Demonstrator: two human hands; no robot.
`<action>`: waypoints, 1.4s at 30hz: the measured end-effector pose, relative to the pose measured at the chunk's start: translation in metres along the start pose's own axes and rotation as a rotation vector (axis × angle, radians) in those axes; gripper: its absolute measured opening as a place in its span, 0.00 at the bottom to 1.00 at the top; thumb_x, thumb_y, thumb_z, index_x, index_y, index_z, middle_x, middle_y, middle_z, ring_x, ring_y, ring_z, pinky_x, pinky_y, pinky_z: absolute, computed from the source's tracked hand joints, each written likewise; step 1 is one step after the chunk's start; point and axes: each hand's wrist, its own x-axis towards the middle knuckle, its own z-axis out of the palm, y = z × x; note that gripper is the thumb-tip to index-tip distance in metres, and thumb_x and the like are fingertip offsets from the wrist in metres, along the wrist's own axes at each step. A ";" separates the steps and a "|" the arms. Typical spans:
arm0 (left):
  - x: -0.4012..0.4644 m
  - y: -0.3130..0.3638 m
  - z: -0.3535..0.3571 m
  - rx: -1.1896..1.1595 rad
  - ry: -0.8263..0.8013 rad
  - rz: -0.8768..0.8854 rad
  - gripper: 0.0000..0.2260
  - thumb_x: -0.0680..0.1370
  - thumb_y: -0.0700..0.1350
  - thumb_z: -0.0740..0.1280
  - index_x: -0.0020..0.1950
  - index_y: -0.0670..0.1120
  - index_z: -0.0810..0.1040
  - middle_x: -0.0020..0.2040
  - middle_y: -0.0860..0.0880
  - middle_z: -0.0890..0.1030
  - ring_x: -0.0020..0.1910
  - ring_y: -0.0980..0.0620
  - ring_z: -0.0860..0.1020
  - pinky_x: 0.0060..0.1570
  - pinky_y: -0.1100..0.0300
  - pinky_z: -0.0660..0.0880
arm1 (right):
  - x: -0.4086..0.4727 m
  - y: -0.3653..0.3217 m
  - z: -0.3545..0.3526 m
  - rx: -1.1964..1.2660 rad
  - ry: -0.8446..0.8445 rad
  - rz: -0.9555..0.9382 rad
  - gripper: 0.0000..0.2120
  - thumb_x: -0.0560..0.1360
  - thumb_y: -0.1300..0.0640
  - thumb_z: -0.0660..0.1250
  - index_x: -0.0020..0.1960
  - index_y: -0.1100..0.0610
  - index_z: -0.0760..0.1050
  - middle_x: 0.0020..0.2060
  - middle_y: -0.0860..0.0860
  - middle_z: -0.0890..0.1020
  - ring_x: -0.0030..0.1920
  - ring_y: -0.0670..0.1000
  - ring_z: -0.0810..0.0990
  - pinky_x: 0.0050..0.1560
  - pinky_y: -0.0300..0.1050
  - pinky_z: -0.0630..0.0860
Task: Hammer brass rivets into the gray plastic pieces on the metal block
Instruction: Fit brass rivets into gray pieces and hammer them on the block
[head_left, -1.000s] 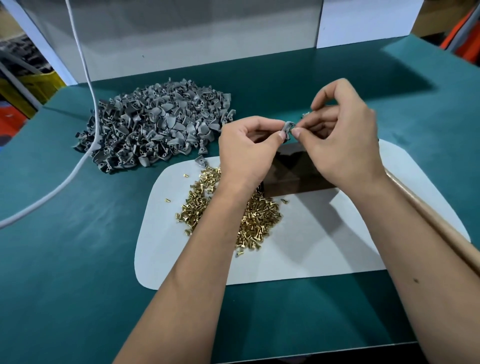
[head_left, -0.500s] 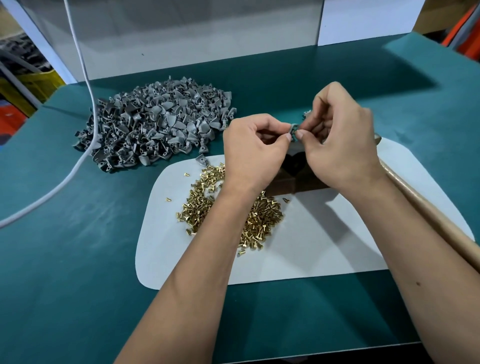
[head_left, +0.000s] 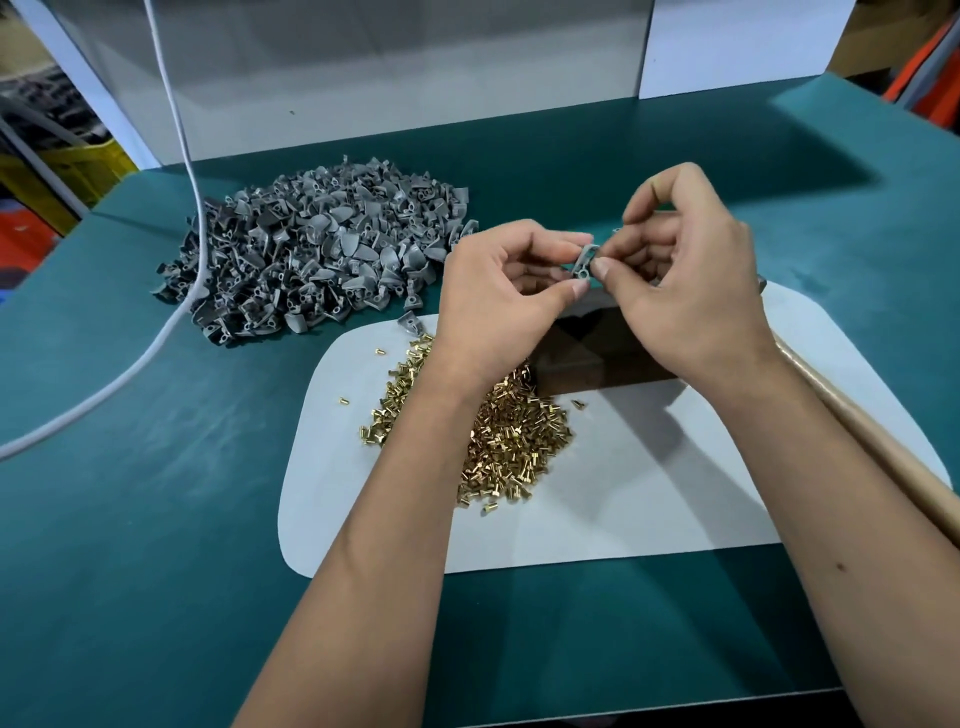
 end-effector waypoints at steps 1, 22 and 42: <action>-0.001 0.000 -0.001 -0.008 0.000 -0.005 0.09 0.70 0.29 0.77 0.46 0.39 0.82 0.51 0.41 0.86 0.46 0.47 0.85 0.52 0.55 0.82 | 0.000 0.000 0.000 0.005 0.000 0.001 0.16 0.71 0.64 0.74 0.52 0.57 0.70 0.36 0.46 0.84 0.37 0.50 0.83 0.43 0.49 0.82; 0.004 -0.008 -0.005 -0.082 0.033 -0.073 0.09 0.80 0.46 0.72 0.43 0.43 0.85 0.36 0.46 0.85 0.32 0.53 0.80 0.34 0.64 0.75 | 0.000 -0.007 -0.003 -0.125 -0.113 -0.145 0.05 0.78 0.62 0.70 0.50 0.59 0.86 0.41 0.48 0.85 0.43 0.46 0.83 0.48 0.47 0.80; 0.002 -0.007 -0.015 -0.257 -0.081 -0.088 0.11 0.73 0.31 0.75 0.54 0.39 0.84 0.45 0.42 0.87 0.45 0.47 0.85 0.51 0.54 0.82 | 0.000 -0.003 -0.003 -0.092 -0.074 -0.110 0.05 0.77 0.61 0.71 0.47 0.56 0.86 0.38 0.45 0.85 0.40 0.45 0.83 0.44 0.36 0.76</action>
